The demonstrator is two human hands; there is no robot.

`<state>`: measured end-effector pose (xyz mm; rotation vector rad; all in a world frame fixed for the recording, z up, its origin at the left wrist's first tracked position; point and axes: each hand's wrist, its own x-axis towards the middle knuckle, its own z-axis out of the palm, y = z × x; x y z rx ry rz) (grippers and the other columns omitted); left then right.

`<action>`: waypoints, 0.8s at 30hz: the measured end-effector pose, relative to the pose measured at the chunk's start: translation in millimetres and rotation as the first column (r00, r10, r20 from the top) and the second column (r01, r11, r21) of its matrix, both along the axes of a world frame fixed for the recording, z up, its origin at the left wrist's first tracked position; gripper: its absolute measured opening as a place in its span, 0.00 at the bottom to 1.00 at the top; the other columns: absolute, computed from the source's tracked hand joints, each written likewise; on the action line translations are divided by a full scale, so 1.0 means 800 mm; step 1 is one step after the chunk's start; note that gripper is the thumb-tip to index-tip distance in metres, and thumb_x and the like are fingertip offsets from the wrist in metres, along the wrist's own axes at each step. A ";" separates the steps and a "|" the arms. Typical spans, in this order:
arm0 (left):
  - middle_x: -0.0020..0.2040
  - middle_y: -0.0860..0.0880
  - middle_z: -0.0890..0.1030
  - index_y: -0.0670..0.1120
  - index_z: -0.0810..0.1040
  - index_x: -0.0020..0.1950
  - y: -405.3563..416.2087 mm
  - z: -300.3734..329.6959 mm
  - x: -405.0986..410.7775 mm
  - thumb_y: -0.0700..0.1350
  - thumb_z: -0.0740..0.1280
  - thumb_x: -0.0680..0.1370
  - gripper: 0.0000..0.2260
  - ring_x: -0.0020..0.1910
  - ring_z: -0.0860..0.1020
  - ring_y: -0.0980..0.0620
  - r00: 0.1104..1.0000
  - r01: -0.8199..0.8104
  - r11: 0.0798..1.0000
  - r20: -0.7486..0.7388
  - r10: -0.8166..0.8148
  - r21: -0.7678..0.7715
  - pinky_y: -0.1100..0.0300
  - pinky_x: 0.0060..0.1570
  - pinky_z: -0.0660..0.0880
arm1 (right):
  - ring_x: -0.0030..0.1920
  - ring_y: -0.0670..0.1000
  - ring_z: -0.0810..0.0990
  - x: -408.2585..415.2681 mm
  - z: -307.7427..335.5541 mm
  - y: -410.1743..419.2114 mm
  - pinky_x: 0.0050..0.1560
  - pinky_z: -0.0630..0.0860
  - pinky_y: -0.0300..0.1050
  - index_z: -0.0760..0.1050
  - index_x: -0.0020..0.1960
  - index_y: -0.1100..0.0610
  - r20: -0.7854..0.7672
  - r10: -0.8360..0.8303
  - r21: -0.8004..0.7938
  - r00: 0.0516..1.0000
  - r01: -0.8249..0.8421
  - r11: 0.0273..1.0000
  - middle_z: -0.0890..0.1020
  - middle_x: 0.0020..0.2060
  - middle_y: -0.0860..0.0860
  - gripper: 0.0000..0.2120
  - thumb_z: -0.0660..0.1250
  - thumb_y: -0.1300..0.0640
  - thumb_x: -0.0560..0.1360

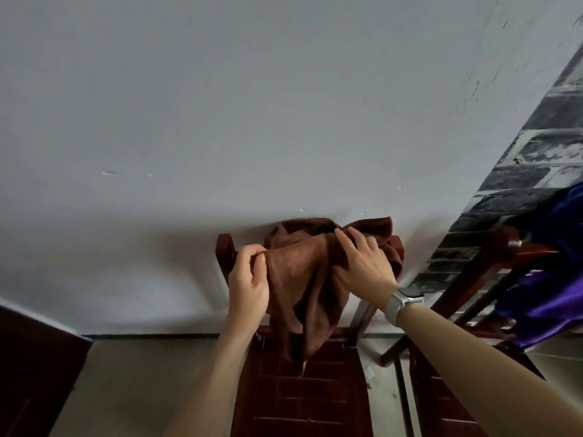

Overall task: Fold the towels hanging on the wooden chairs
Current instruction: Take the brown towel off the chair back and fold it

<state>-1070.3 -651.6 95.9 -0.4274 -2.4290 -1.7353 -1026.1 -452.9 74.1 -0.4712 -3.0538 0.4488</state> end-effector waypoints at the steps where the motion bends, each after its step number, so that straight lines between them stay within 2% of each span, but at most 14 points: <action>1: 0.43 0.54 0.75 0.43 0.73 0.49 -0.007 0.000 0.004 0.35 0.57 0.79 0.06 0.44 0.74 0.61 0.999 -0.008 1.000 0.038 0.008 0.015 0.72 0.46 0.67 | 0.67 0.59 0.61 -0.001 -0.001 0.000 0.65 0.64 0.53 0.51 0.74 0.50 0.009 0.003 0.046 1.000 -0.004 0.999 0.60 0.72 0.53 0.32 0.60 0.49 0.74; 5: 0.39 0.56 0.75 0.51 0.71 0.46 -0.021 -0.012 0.013 0.43 0.56 0.80 0.06 0.39 0.74 0.63 0.985 0.071 0.996 0.158 -0.063 -0.047 0.70 0.40 0.67 | 0.63 0.58 0.65 0.006 -0.006 0.000 0.61 0.67 0.51 0.61 0.70 0.52 -0.042 0.043 0.158 0.998 -0.036 0.987 0.67 0.67 0.55 0.23 0.58 0.54 0.76; 6: 0.41 0.57 0.75 0.51 0.71 0.51 -0.020 -0.016 0.011 0.48 0.58 0.79 0.04 0.43 0.76 0.62 0.972 0.115 0.987 0.219 -0.088 -0.113 0.67 0.41 0.68 | 0.62 0.58 0.66 0.008 -0.005 0.000 0.61 0.67 0.50 0.63 0.69 0.52 -0.055 0.048 0.144 0.997 -0.040 0.989 0.68 0.65 0.56 0.22 0.59 0.55 0.75; 7: 0.46 0.56 0.76 0.51 0.69 0.59 -0.018 -0.020 0.008 0.54 0.60 0.77 0.13 0.49 0.76 0.58 0.951 0.172 0.964 0.289 -0.109 -0.204 0.63 0.45 0.70 | 0.61 0.58 0.66 0.009 -0.003 0.000 0.61 0.68 0.50 0.65 0.69 0.53 -0.072 0.054 0.117 0.996 -0.045 0.992 0.69 0.64 0.56 0.22 0.60 0.55 0.75; 9: 0.57 0.49 0.76 0.50 0.60 0.71 -0.008 -0.027 -0.003 0.63 0.63 0.72 0.32 0.59 0.75 0.48 0.923 0.285 0.833 0.370 -0.105 -0.474 0.54 0.53 0.73 | 0.60 0.58 0.68 0.010 0.001 0.001 0.60 0.69 0.50 0.67 0.68 0.54 -0.097 0.063 0.049 0.993 -0.058 0.997 0.71 0.61 0.56 0.22 0.62 0.55 0.74; 10: 0.58 0.47 0.77 0.48 0.62 0.71 -0.001 -0.031 -0.007 0.64 0.64 0.71 0.34 0.59 0.75 0.46 0.939 0.288 0.729 0.333 -0.087 -0.621 0.52 0.54 0.73 | 0.60 0.57 0.68 0.011 0.002 0.002 0.60 0.69 0.50 0.66 0.68 0.55 -0.097 0.065 0.022 0.993 -0.063 0.998 0.72 0.60 0.56 0.23 0.62 0.55 0.74; 11: 0.54 0.48 0.79 0.47 0.69 0.66 0.007 -0.035 -0.011 0.62 0.65 0.72 0.29 0.56 0.77 0.45 0.959 0.264 0.651 0.267 -0.096 -0.712 0.53 0.51 0.75 | 0.60 0.57 0.68 0.012 0.003 0.004 0.60 0.69 0.49 0.65 0.69 0.55 -0.092 0.065 -0.002 0.994 -0.066 0.998 0.72 0.60 0.56 0.24 0.62 0.55 0.74; 12: 0.46 0.50 0.81 0.46 0.75 0.55 0.014 -0.037 -0.011 0.59 0.65 0.73 0.20 0.50 0.79 0.46 0.970 0.239 0.634 0.207 -0.126 -0.735 0.56 0.45 0.76 | 0.61 0.57 0.68 0.014 0.003 0.005 0.60 0.70 0.49 0.63 0.70 0.55 -0.086 0.064 -0.026 0.994 -0.067 0.997 0.72 0.60 0.56 0.25 0.62 0.55 0.74; 13: 0.39 0.52 0.78 0.46 0.75 0.46 0.017 -0.036 -0.008 0.55 0.66 0.74 0.13 0.45 0.79 0.48 0.971 0.240 0.671 0.173 -0.166 -0.702 0.59 0.38 0.73 | 0.61 0.57 0.68 0.016 0.003 0.005 0.60 0.70 0.50 0.61 0.71 0.54 -0.086 0.063 -0.045 0.994 -0.067 0.997 0.72 0.60 0.56 0.27 0.63 0.55 0.73; 14: 0.38 0.55 0.75 0.46 0.75 0.43 0.017 -0.038 -0.004 0.52 0.66 0.74 0.10 0.42 0.78 0.51 0.969 0.246 0.721 0.138 -0.207 -0.647 0.64 0.34 0.69 | 0.61 0.58 0.69 0.019 0.003 0.006 0.59 0.70 0.51 0.59 0.72 0.53 -0.095 0.062 -0.053 0.994 -0.067 0.996 0.71 0.60 0.56 0.29 0.63 0.54 0.73; 16: 0.49 0.54 0.71 0.42 0.76 0.49 0.004 -0.046 0.005 0.47 0.67 0.74 0.09 0.45 0.73 0.57 0.969 0.233 0.837 0.048 -0.242 -0.495 0.69 0.39 0.65 | 0.58 0.60 0.72 0.025 0.002 0.006 0.58 0.71 0.53 0.58 0.72 0.50 -0.167 0.035 -0.041 0.985 -0.043 0.998 0.70 0.61 0.56 0.30 0.63 0.54 0.72; 19: 0.61 0.53 0.70 0.43 0.74 0.53 -0.032 -0.043 0.024 0.42 0.65 0.70 0.12 0.54 0.71 0.61 0.988 0.143 0.966 -0.019 -0.150 -0.216 0.70 0.51 0.68 | 0.51 0.61 0.76 0.026 0.002 0.001 0.49 0.74 0.52 0.55 0.73 0.48 -0.245 -0.046 -0.054 0.969 0.034 0.998 0.63 0.68 0.56 0.32 0.60 0.59 0.71; 21: 0.55 0.54 0.77 0.47 0.74 0.54 -0.052 -0.039 0.034 0.41 0.63 0.67 0.16 0.48 0.76 0.64 0.990 0.077 0.997 0.121 -0.079 0.020 0.70 0.46 0.73 | 0.45 0.59 0.78 0.024 0.002 -0.003 0.40 0.76 0.49 0.51 0.73 0.48 -0.176 -0.090 -0.060 0.980 0.081 0.995 0.61 0.71 0.55 0.30 0.56 0.58 0.74; 24: 0.37 0.54 0.80 0.47 0.76 0.45 -0.065 -0.036 0.038 0.43 0.61 0.66 0.09 0.36 0.78 0.61 0.929 -0.068 0.911 0.359 -0.092 0.408 0.67 0.34 0.75 | 0.49 0.61 0.78 0.017 0.002 -0.007 0.45 0.73 0.50 0.54 0.73 0.53 -0.106 -0.147 0.030 0.983 0.151 0.988 0.73 0.63 0.57 0.25 0.52 0.54 0.77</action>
